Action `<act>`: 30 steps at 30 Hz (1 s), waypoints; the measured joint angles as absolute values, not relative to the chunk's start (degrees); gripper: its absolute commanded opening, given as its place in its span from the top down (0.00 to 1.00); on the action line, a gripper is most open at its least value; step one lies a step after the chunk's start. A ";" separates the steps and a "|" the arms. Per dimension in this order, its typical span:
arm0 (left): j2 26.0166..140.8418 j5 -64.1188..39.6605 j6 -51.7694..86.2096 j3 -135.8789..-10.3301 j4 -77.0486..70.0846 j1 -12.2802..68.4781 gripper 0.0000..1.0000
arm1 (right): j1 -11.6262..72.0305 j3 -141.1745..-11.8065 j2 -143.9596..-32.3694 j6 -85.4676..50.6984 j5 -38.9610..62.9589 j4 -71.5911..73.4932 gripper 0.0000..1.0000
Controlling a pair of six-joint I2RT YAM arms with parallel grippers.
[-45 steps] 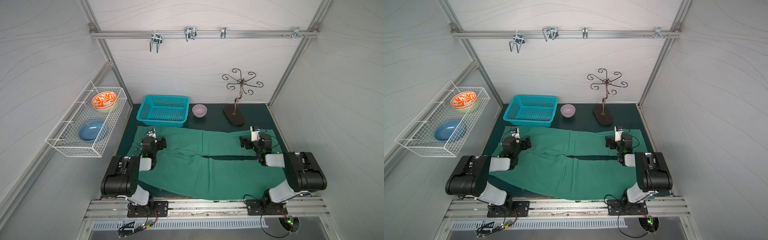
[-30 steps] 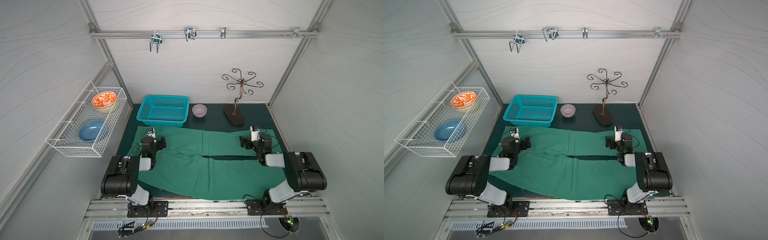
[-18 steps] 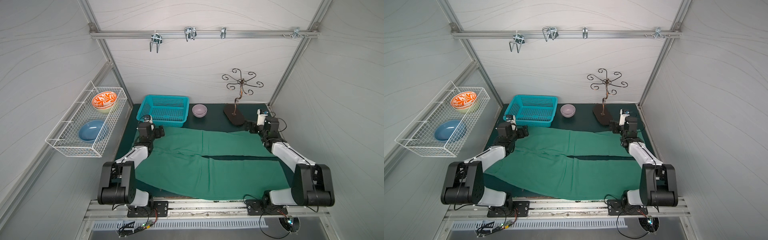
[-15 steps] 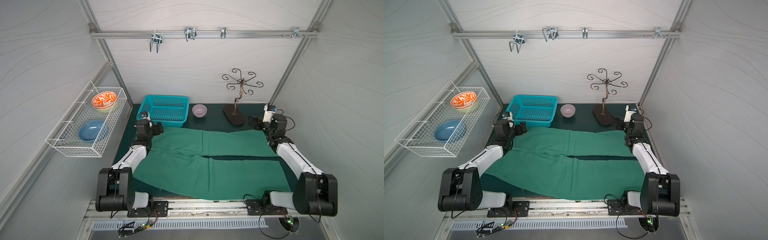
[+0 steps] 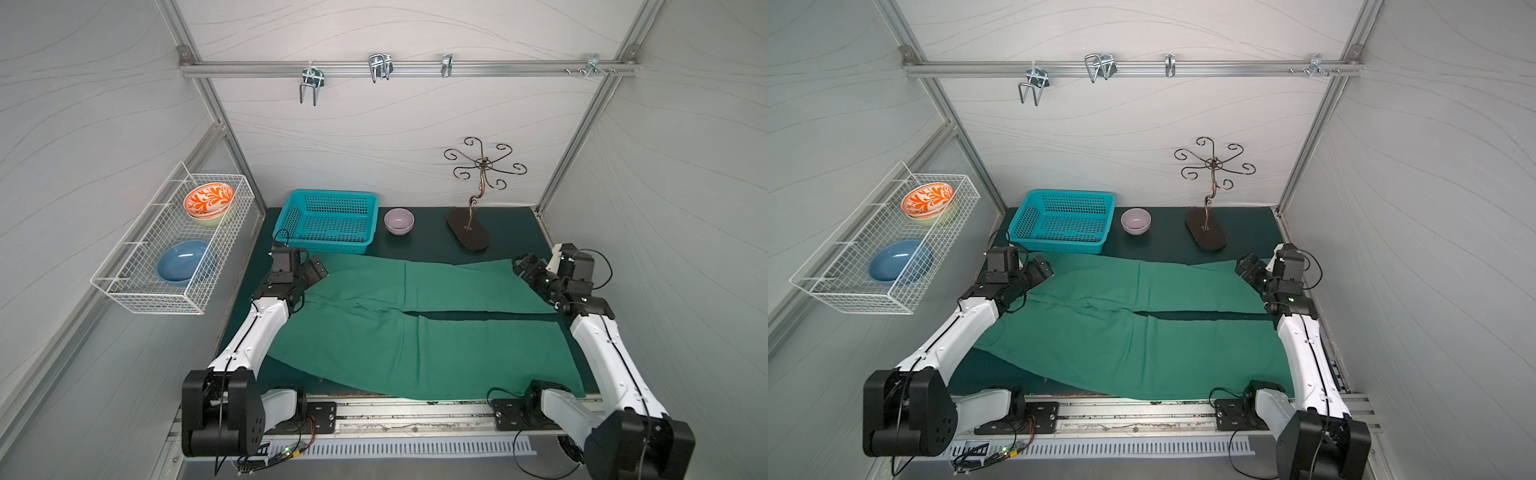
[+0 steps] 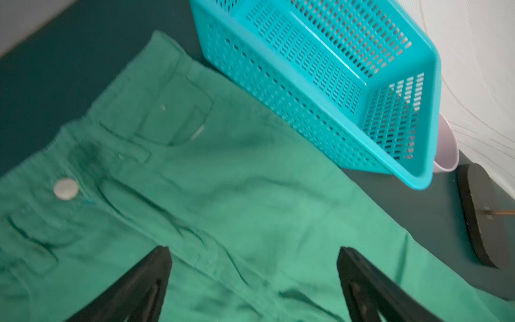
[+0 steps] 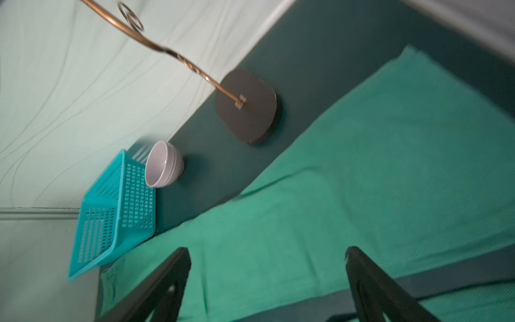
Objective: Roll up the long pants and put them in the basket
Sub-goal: Fold the long pant at the center of the board.
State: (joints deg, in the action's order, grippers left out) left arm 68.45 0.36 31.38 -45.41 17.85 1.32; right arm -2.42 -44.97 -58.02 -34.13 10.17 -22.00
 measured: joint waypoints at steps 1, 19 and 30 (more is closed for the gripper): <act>67.51 -0.16 32.84 -45.41 19.59 2.74 0.04 | -0.47 -45.32 -58.52 -34.20 10.11 -24.40 0.22; 59.27 -7.73 46.19 -37.21 33.32 6.07 0.07 | 15.70 -50.65 -74.17 -32.64 3.64 -44.91 0.35; 60.14 -1.98 50.17 -36.42 36.16 6.07 0.01 | 16.27 -38.92 -75.57 -39.35 2.98 -44.47 0.29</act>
State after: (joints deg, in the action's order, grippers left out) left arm 60.14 -1.98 50.17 -36.42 36.16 6.07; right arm 16.27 -38.92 -75.57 -39.35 2.98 -44.47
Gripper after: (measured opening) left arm 0.980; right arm 0.713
